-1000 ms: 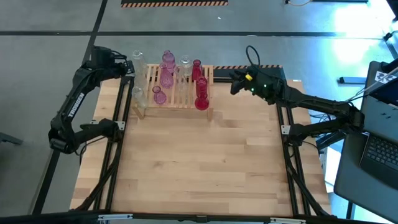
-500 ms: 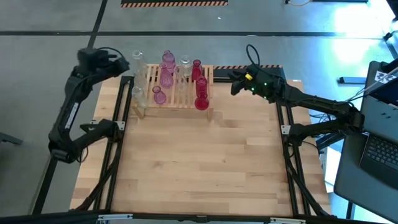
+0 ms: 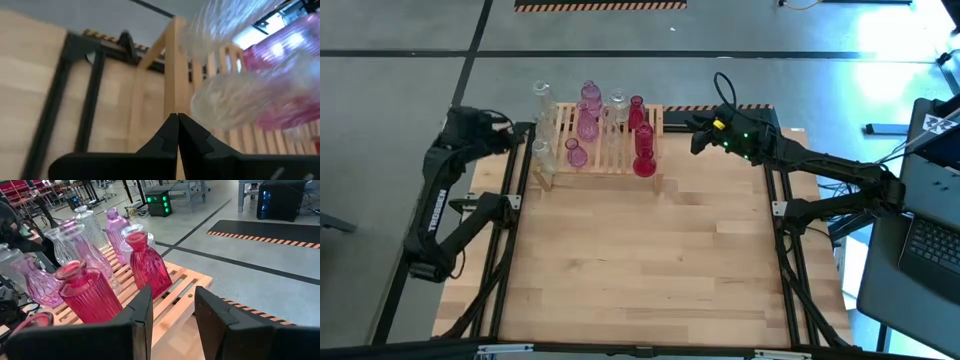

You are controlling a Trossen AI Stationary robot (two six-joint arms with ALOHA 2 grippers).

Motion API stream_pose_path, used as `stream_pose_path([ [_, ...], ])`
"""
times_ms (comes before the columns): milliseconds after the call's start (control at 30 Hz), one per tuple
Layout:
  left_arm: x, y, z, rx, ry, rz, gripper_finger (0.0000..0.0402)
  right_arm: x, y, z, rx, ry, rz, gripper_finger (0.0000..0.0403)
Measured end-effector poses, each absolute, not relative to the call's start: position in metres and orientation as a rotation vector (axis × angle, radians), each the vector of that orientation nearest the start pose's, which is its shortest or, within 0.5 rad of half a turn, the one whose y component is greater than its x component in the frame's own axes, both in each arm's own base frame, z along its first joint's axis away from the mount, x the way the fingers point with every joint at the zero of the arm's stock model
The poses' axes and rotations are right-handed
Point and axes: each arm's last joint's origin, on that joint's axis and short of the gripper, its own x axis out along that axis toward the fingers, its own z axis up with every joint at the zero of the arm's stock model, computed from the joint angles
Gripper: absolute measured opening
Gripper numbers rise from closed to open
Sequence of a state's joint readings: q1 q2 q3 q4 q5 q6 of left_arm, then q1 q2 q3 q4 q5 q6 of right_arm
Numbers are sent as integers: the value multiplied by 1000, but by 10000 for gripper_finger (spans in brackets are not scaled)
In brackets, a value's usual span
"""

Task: Sort vases onto shelf
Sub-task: Adjust the transparent vase on the shelf, then move the shelf to the center of the table

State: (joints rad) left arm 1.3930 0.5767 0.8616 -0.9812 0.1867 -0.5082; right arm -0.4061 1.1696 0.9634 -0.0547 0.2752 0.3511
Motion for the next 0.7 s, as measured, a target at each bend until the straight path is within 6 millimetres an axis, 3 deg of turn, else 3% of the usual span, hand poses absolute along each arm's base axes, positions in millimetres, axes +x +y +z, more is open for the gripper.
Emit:
stream_pose_path([
  [133,21,83,279,-1013,157,1266,0,242,-112,325,357,169,-706,97],
  [267,24,87,255,-1016,-19,1168,0,250,-114,315,379,212,-672,97],
  [400,26,92,237,-1046,-146,1130,0,256,-118,306,403,240,-703,97],
  [700,27,100,213,-1044,-244,1116,0,260,-125,291,461,260,-818,97],
])
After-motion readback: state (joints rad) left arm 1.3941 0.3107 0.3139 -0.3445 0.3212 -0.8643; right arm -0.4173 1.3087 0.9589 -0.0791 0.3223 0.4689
